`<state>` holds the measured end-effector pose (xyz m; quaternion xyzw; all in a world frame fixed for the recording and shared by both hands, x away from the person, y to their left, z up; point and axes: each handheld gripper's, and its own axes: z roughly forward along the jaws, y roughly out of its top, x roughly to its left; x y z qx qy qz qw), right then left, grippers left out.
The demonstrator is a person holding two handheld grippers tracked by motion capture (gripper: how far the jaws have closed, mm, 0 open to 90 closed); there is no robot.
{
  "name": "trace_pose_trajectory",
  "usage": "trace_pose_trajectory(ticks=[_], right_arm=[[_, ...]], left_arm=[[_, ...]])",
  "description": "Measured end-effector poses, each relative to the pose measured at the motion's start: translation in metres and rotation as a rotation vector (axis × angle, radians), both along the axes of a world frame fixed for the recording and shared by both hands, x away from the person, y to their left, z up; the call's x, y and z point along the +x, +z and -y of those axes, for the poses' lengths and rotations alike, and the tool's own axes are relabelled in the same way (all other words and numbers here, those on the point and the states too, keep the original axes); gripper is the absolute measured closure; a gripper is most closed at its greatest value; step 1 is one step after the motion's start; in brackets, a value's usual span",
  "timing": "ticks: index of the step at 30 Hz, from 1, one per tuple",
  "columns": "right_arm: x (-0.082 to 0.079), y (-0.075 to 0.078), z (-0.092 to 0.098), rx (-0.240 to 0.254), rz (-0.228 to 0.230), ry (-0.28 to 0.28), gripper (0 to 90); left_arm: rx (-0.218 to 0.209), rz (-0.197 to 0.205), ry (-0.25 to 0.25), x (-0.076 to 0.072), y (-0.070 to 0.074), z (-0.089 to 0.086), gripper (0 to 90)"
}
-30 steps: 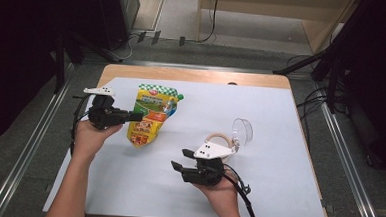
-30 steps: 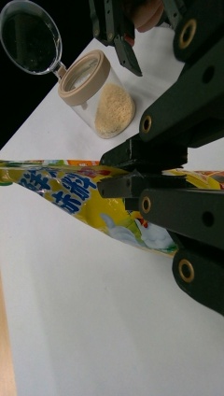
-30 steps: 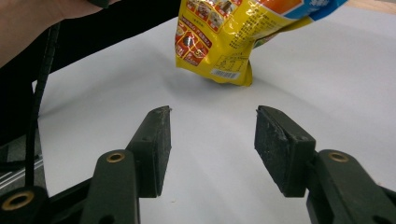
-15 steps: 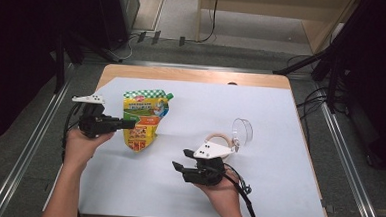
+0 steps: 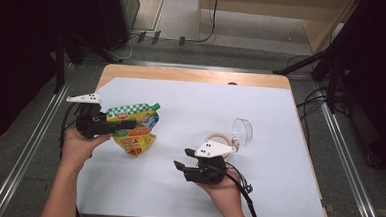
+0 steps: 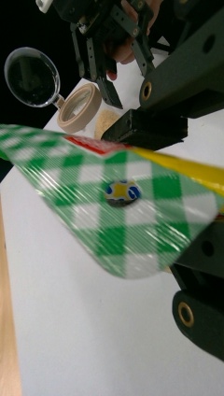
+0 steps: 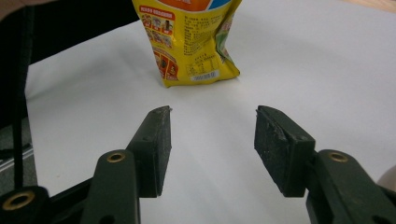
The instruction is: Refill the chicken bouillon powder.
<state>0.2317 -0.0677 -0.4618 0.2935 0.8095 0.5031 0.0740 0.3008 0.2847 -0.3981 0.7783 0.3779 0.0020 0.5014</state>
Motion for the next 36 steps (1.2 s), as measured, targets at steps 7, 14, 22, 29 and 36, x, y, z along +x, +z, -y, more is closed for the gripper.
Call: trace_pose_trajectory(ticks=[7, 14, 22, 29, 36], right_arm=[[0.0, 0.002, 0.005, -0.024, -0.008, -0.006, 47.3], [0.001, 0.008, 0.014, -0.028, -0.016, -0.008, 47.6], [0.002, 0.013, 0.025, -0.024, -0.027, -0.006, 50.3], [-0.002, 0.018, 0.036, -0.039, -0.029, 0.002, 54.1], [-0.004, 0.024, 0.051, -0.022, -0.047, 0.004, 59.8]], left_arm=[[0.033, -0.003, 0.037, -0.002, 0.02, 0.0, 65.6], [0.045, 0.017, 0.043, -0.003, 0.043, 0.003, 63.8], [0.055, -0.013, 0.06, 0.007, 0.057, 0.005, 63.0], [0.045, -0.005, 0.078, 0.016, 0.068, 0.003, 59.5], [0.055, 0.017, 0.1, 0.02, 0.074, -0.001, 55.1]])
